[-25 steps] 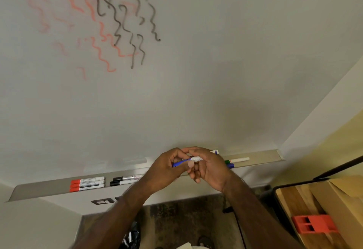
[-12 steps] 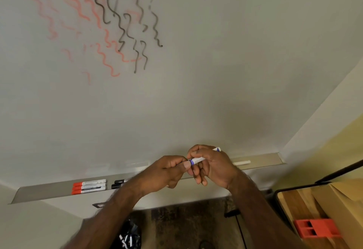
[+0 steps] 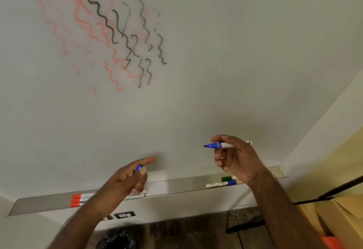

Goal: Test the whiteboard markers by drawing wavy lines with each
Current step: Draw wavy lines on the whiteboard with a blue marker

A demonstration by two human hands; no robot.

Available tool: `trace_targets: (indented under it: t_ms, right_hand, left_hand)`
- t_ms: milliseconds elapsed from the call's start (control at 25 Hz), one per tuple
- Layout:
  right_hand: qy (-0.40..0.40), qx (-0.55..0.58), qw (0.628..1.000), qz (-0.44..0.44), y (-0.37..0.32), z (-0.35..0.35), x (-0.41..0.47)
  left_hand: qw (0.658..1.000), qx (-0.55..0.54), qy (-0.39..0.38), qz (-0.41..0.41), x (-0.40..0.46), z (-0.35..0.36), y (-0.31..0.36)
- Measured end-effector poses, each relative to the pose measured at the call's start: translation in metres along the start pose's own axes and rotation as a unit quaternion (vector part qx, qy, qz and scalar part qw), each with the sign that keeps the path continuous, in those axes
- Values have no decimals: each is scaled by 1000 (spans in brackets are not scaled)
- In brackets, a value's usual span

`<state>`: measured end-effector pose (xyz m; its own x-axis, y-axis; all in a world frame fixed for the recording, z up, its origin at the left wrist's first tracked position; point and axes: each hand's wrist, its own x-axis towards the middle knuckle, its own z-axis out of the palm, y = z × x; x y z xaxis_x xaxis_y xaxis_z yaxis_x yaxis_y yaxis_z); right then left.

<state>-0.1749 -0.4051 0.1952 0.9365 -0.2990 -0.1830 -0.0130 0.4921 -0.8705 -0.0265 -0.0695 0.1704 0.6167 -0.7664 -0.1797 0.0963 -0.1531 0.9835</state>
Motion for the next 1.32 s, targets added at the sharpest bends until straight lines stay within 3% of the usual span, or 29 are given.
trace_targets:
  t_ms: [120,200,320,440,640,960,1240,1320]
  right_hand:
    - [-53,-16,997,-51,1,33,13]
    - [-74,-34,993,-87,-3,54,21]
    - [-70,-99,979,-163,-21,88,28]
    - [-38,-151,953,-260,-51,126,31]
    - [-9,-205,897,-392,-94,185,32]
    - [43,-270,794,-543,-125,249,46]
    - [110,-311,703,-630,-151,294,67]
    - [124,-309,694,-638,-157,297,69]
  left_hand:
    - [977,149,114,101,5,2,23]
    - [935,216,199,197,7,0,48]
    - [803,349,342,341,5,-15,97]
    - [664,373,468,449,3,-46,144]
    - [520,341,588,517,26,-110,200]
    - [486,343,595,541,59,-140,220]
    - [502,333,594,533,61,-147,217]
    - [502,335,597,529,61,-146,218]
